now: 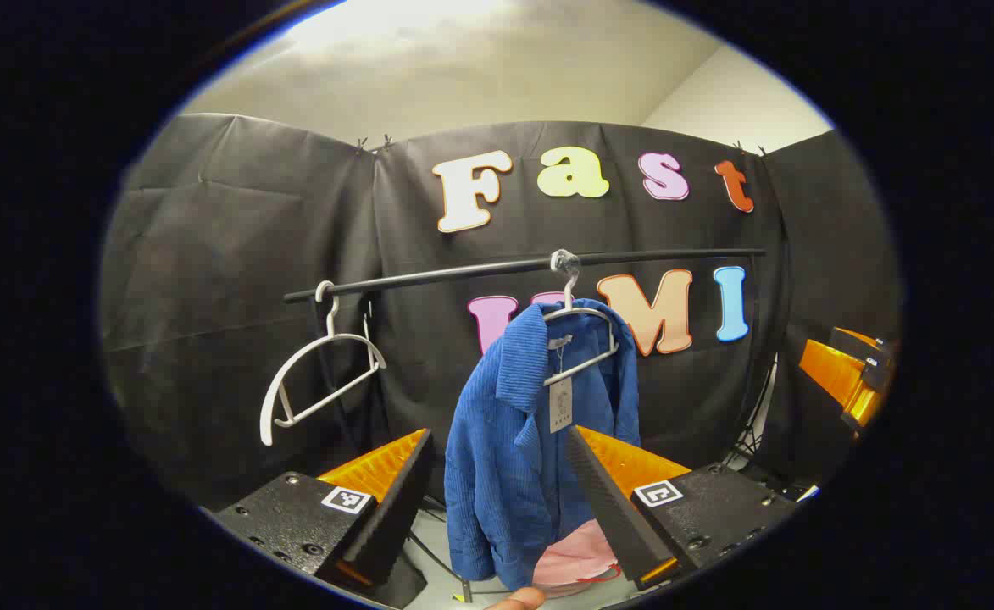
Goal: Grasp the clothes on the hanger with both hands and then place them into the laundry hamper below.
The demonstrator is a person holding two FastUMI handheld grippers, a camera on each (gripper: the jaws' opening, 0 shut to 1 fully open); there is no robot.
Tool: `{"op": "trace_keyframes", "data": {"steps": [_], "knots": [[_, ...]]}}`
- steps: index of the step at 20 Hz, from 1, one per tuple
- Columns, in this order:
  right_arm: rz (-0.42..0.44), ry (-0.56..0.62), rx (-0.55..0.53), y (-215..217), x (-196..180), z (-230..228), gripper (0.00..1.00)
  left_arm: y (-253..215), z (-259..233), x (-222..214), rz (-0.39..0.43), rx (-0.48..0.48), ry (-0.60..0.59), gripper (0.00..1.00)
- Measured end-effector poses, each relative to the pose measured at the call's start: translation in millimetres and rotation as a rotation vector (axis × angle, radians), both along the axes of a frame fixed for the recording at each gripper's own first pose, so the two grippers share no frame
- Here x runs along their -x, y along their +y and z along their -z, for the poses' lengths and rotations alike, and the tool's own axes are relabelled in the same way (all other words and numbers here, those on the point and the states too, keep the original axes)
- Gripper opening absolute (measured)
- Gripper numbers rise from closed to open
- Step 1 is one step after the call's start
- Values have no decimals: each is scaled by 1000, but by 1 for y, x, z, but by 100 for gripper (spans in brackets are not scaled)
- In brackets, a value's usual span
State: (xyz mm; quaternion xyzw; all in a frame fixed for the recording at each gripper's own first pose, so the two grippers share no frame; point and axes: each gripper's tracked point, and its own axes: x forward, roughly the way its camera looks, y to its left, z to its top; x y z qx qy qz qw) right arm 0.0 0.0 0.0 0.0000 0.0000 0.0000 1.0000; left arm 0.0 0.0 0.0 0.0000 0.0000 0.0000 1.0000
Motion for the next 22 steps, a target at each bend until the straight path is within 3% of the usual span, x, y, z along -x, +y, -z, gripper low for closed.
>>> {"op": "trace_keyframes", "data": {"steps": [6, 15, 19, 20, 22], "knots": [[-3, 16, 18, 13, 1, 8, 98, -4, 3, -2, 23, -2, -5, 96], [11, 38, -12, 23, -2, 13, 100, -21, 16, -23, 101, -12, 11, 100], [39, 102, -29, 22, -4, 29, 94, -26, 22, -33, 115, -3, 4, 100], [44, 102, -31, 22, -4, 28, 98, -27, 26, -38, 115, 6, 9, 95], [54, 80, -14, 19, -4, 23, 98, -28, 29, -46, 112, 13, 14, 100]]}}
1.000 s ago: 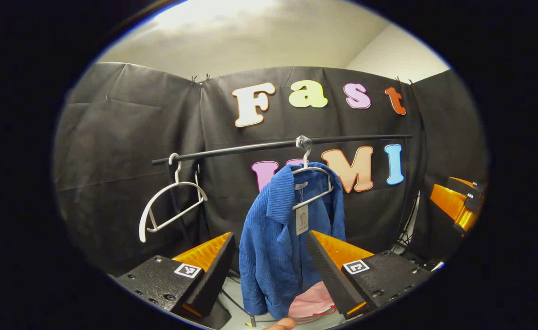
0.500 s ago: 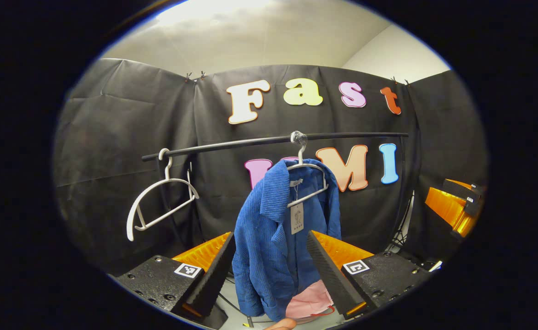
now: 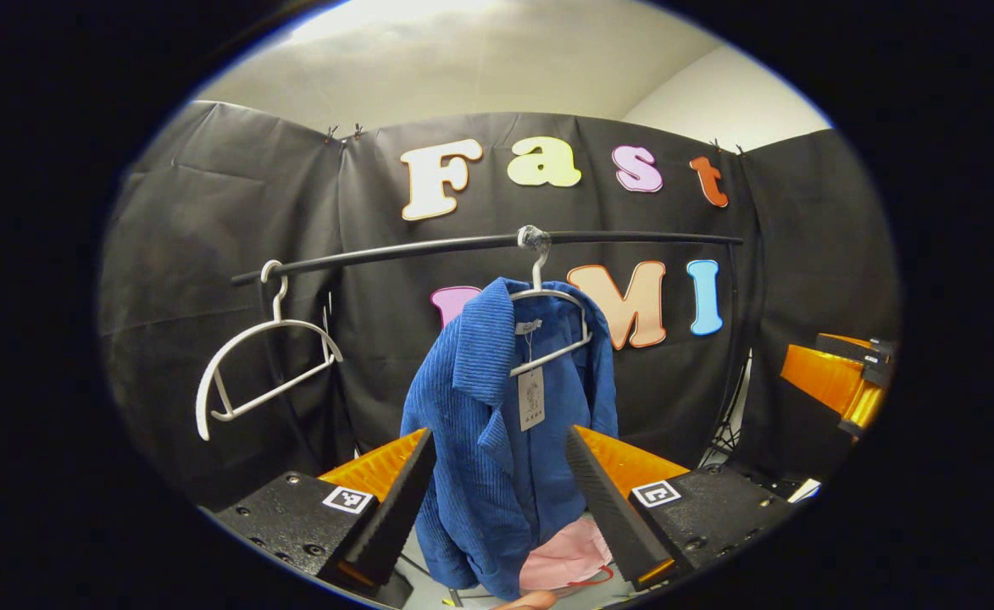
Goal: Grasp the clothes on the hanger with both hands and then place them into the laundry hamper below.
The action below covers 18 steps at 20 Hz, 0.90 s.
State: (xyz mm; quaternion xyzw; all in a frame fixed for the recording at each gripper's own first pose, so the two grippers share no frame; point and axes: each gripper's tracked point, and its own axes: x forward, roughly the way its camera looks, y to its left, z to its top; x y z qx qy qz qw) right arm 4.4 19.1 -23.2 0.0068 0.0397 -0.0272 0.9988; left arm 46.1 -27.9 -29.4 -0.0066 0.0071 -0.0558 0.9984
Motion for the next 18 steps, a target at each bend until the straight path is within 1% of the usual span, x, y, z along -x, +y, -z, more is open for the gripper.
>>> {"op": "trace_keyframes", "data": {"steps": [2, 3, 4, 5, 7, 8, 9, 12, 14, 17, 18], "knots": [[10, 17, 25, -4, -2, 7, 98, -1, 6, -7, -1, 3, 8, 99], [12, 41, 30, -4, -2, 16, 95, -2, 8, -11, 1, 5, 15, 99], [18, 64, 34, -4, -3, 23, 98, -3, 12, -15, 3, 8, 22, 99], [18, 71, 35, -3, -5, 25, 98, -4, 14, -19, 4, 12, 26, 99], [23, 36, 38, -2, -11, 16, 98, -3, 18, -29, -2, 10, 31, 98], [30, 23, 35, -3, -14, 12, 100, -3, 20, -35, -8, 6, 30, 95], [35, 23, 26, -3, -17, 14, 98, -3, 22, -40, -9, 5, 35, 95], [51, 46, 20, -5, -23, 23, 98, -9, 28, -51, 12, 17, 49, 95], [66, 55, 23, -9, -28, 24, 98, -7, 22, -56, 15, 9, 23, 91], [77, 58, 23, -7, -38, 27, 98, -9, 6, -62, 30, 20, -26, 88], [78, 61, 28, -6, -42, 29, 98, -10, 7, -64, 32, 23, -21, 89]]}}
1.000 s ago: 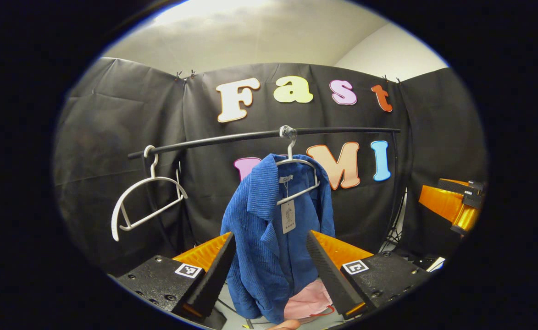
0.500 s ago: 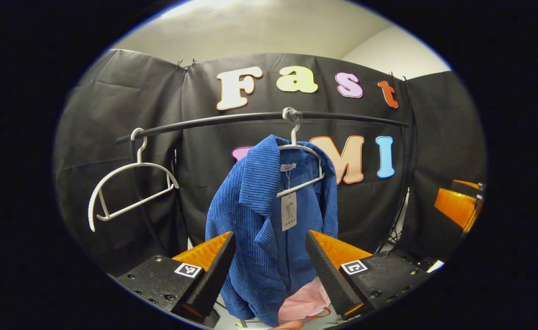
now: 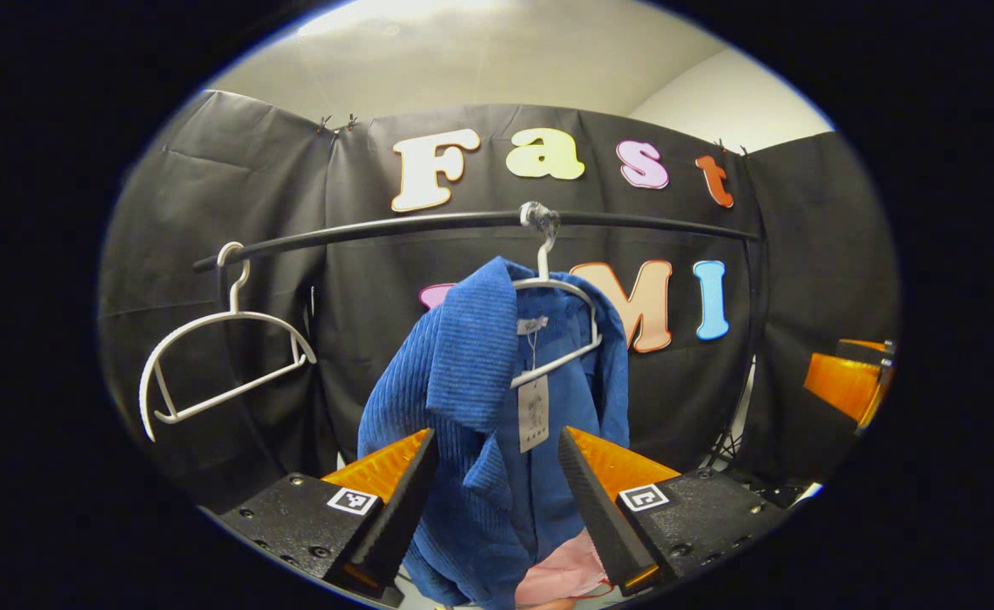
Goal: Grasp the clothes on the hanger with both hands and then place them into the laundry hamper below.
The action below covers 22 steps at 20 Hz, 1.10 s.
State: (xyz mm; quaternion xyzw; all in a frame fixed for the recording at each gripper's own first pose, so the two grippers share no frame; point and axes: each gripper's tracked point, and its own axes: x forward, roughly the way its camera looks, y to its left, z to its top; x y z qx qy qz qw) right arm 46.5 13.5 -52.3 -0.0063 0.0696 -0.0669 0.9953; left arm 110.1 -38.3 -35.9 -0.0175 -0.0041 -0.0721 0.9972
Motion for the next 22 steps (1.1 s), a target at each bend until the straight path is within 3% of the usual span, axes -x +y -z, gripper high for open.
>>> {"op": "trace_keyframes", "data": {"steps": [4, 7, 10, 11, 12, 16, 19, 21, 22], "knots": [[-12, -18, 34, 2, -14, 3, 95, -8, 27, 4, 13, 26, 32, 88], [-63, 8, 67, 5, -24, 17, 98, -9, 47, 8, -14, -18, 43, 88], [-163, 30, 129, 8, -42, 29, 95, -6, 57, 9, -96, -41, 20, 88], [-193, 42, 133, 5, -47, 32, 98, -6, 66, 10, -124, -50, 37, 88], [-224, 40, 123, 6, -53, 34, 95, -4, 71, 13, -148, -59, 44, 88], [-319, 2, 93, 2, -83, 35, 98, 4, 82, 7, -263, -42, 53, 87], [-370, -41, 73, -1, -94, 37, 96, -2, 82, -10, -293, -13, 33, 89], [-394, -32, 61, -1, -95, 47, 97, 4, 80, -23, -320, -42, 19, 84], [-401, -35, 56, -1, -94, 48, 98, 8, 83, -28, -330, -41, 24, 78]]}}
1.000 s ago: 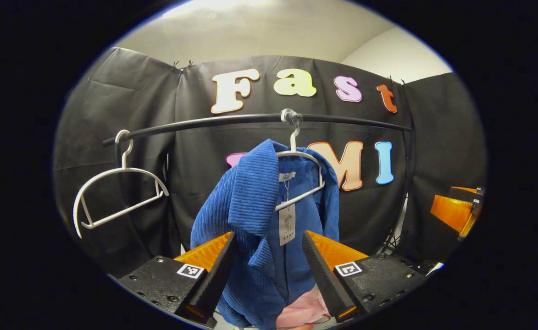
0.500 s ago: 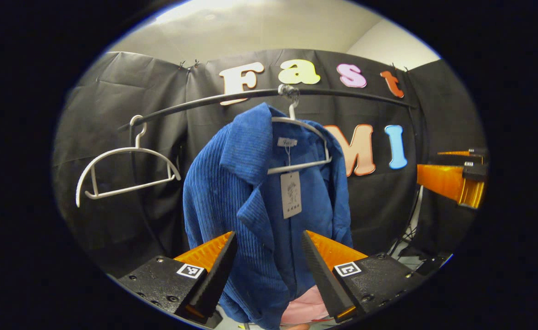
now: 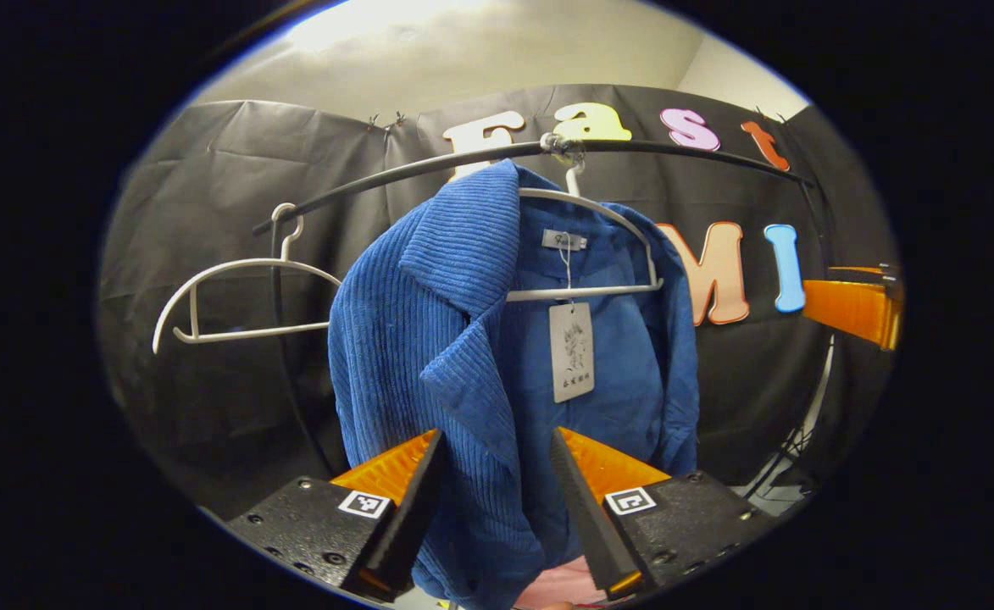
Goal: Grasp the clothes on the hanger with both hands and then place them into the laundry hamper below.
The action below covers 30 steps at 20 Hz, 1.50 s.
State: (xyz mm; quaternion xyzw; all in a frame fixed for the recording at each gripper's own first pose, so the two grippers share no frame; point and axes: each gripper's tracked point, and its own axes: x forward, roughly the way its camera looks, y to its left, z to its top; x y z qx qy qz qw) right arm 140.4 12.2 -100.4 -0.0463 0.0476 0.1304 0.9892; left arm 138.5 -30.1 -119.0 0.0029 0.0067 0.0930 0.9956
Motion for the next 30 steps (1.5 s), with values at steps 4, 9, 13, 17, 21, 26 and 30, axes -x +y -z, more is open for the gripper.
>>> {"op": "trace_keyframes", "data": {"steps": [4, 9, 13, 17, 21, 26, 30], "knots": [[-2, -5, 4, 7, -4, 15, 98, 26, 11, 1, -43, -11, 41, 14], [37, 52, -83, 28, -27, 36, 96, 16, 5, 2, 93, -20, 31, 5], [62, 85, -45, 33, -55, 55, 95, 18, 6, 12, 160, 70, 95, 5], [72, 135, 6, 38, -85, 92, 98, 28, 2, 19, 170, 81, 152, 6], [119, 171, -51, 45, -116, 103, 96, 24, -4, 22, 283, 134, 139, 6], [138, 109, -28, 66, -153, 78, 94, 33, -8, 28, 304, 113, 144, 2], [113, 129, -26, 86, -173, 81, 96, 46, -14, 29, 293, 116, 131, 2]]}}
